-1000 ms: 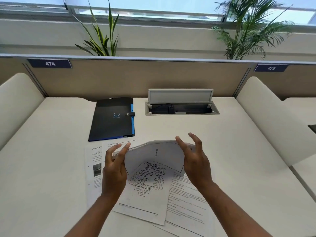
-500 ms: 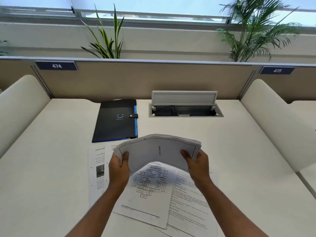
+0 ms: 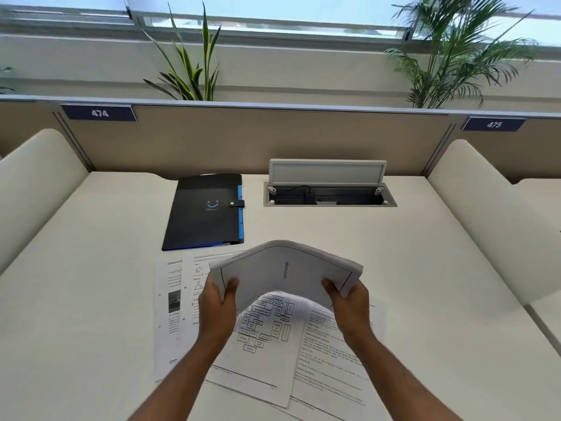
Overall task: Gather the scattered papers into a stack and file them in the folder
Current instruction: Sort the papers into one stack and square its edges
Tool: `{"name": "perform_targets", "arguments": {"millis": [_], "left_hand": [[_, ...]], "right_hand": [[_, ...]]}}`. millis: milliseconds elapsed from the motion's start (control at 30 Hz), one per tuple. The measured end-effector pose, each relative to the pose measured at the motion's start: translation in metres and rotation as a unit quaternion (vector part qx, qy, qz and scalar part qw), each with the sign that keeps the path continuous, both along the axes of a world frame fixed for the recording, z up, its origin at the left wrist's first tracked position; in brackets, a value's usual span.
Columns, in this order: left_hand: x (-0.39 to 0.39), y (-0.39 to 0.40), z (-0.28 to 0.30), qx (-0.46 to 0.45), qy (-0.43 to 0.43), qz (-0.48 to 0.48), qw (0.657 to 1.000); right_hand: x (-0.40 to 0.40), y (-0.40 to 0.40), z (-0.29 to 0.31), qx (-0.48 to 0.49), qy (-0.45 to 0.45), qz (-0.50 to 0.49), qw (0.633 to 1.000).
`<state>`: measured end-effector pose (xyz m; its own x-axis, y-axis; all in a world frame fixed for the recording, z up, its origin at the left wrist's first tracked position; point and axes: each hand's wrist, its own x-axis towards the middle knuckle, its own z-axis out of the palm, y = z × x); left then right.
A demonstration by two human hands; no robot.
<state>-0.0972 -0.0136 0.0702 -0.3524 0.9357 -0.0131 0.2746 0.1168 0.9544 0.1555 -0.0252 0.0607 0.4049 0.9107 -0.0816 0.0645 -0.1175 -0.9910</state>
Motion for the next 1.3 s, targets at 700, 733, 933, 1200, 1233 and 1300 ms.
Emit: {"name": "perform_targets", "arguments": {"millis": [700,733,933,1200,1233,1300], "left_hand": [[0.023,0.006,0.004,-0.058,-0.198,-0.004,0.978],[0.024,0.003,0.003,-0.064,-0.214,-0.018,0.975],[0.011,0.007,0.019,-0.061,-0.127,0.012,0.99],[0.016,0.022,0.064,0.103,-0.035,-0.148,0.983],[0.017,0.02,0.066,0.118,-0.037,-0.139,0.983],[0.021,0.014,0.063,0.134,-0.034,-0.127,0.982]], "right_hand": [[-0.021,0.018,0.032,-0.068,0.414,-0.026,0.907],[-0.023,0.02,0.035,-0.056,0.403,-0.037,0.913],[-0.01,0.028,0.058,0.008,0.202,-0.026,0.979],[-0.011,0.024,0.087,0.081,-0.057,0.109,0.989],[-0.013,0.023,0.087,0.091,-0.066,0.102,0.988],[-0.015,0.02,0.084,0.095,-0.068,0.089,0.989]]}}
